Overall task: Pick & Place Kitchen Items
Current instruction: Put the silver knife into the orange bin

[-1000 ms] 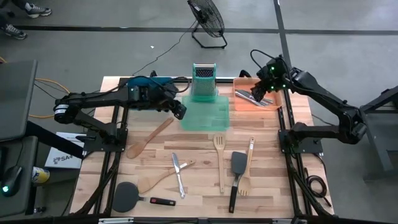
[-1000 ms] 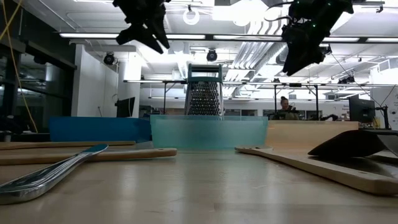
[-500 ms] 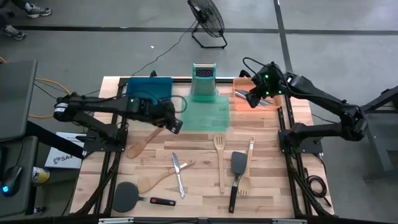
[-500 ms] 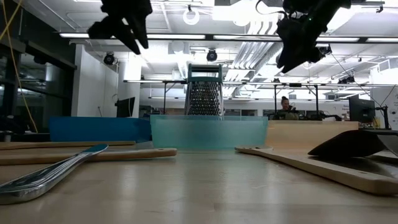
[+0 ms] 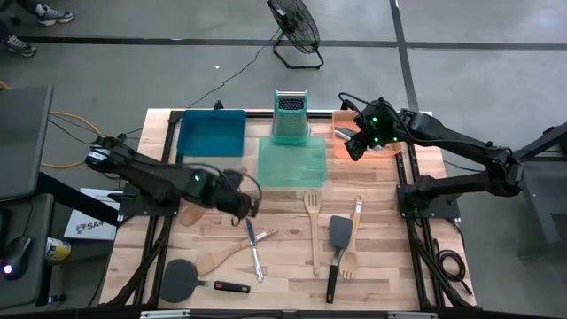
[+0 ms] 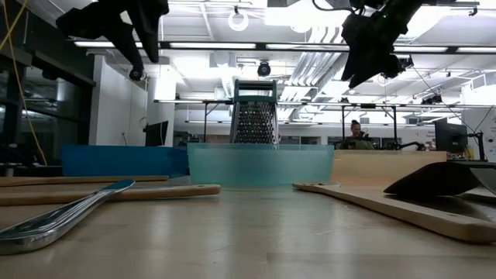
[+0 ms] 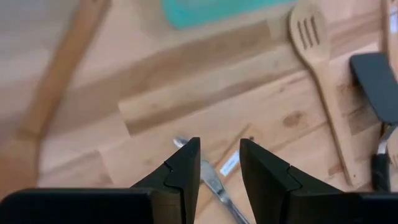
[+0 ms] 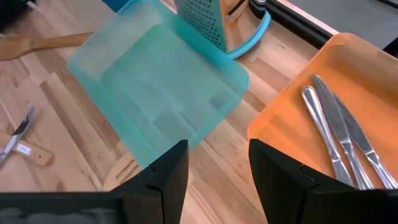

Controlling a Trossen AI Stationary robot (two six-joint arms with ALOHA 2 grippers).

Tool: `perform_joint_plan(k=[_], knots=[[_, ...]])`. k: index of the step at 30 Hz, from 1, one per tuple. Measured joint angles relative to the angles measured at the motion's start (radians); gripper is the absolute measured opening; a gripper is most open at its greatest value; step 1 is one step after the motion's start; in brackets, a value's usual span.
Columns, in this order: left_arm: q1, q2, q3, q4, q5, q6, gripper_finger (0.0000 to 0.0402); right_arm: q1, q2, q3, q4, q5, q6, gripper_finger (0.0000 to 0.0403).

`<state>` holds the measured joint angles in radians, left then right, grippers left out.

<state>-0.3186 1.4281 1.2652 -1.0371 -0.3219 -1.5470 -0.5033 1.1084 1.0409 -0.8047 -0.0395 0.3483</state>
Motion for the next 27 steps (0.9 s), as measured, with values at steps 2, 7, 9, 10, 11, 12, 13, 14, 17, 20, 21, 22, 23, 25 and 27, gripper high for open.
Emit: perform_joint_plan(k=[2, 7, 9, 10, 11, 12, 13, 14, 17, 20, 21, 22, 23, 25, 27], knots=[[-0.028, 0.029, -0.001, 0.009, 0.003, -0.047, 0.0111, 0.019, 0.0, 0.0, 0.0, 0.001, 0.01, 0.0161], [-0.074, 0.108, 0.0, 0.089, 0.012, -0.171, 0.0111, 0.061, 0.0, 0.0, 0.0, 0.007, 0.007, 0.0161], [-0.091, 0.138, 0.0, 0.123, 0.025, -0.218, 0.0111, 0.074, 0.0, 0.0, 0.0, 0.008, -0.002, 0.0161], [-0.097, 0.155, 0.0, 0.133, 0.032, -0.237, 0.0111, 0.079, 0.0, 0.0, 0.0, 0.008, -0.002, 0.0161], [-0.098, 0.172, 0.0, 0.157, 0.041, -0.25, 0.0111, 0.085, 0.0, 0.0, 0.0, 0.008, -0.004, 0.0161], [-0.101, 0.188, 0.0, 0.179, 0.057, -0.264, 0.0111, 0.09, 0.0, 0.0, 0.0, 0.007, -0.008, 0.0161], [-0.108, 0.203, 0.0, 0.185, 0.071, -0.271, 0.0111, 0.095, 0.0, 0.0, 0.0, 0.008, -0.014, 0.0161], [-0.109, 0.22, 0.0, 0.192, 0.087, -0.28, 0.0111, 0.1, 0.0, 0.0, 0.0, 0.008, -0.024, 0.0161], [-0.115, 0.265, 0.0, 0.241, 0.145, -0.311, 0.0111, 0.112, 0.0, 0.0, 0.0, 0.009, -0.047, 0.0161], [-0.122, 0.304, 0.001, 0.274, 0.197, -0.352, 0.0111, 0.121, 0.0, 0.0, -0.003, 0.008, -0.065, 0.0161], [-0.128, 0.313, 0.0, 0.274, 0.213, -0.367, 0.0111, 0.123, 0.0, 0.0, -0.003, 0.008, -0.065, 0.0161], [-0.134, 0.32, -0.001, 0.268, 0.228, -0.377, 0.0111, 0.125, 0.0, 0.0, -0.004, 0.008, -0.071, 0.0161], [-0.135, 0.326, -0.001, 0.281, 0.239, -0.39, 0.0111, 0.127, 0.0, 0.0, -0.004, 0.008, -0.082, 0.0161], [-0.144, 0.338, 0.001, 0.296, 0.252, -0.421, 0.0111, 0.132, 0.0, 0.0, -0.006, 0.008, -0.093, 0.0161], [-0.15, 0.341, -0.001, 0.286, 0.261, -0.449, 0.0111, 0.132, 0.0, 0.0, -0.006, 0.008, -0.108, 0.0161]])
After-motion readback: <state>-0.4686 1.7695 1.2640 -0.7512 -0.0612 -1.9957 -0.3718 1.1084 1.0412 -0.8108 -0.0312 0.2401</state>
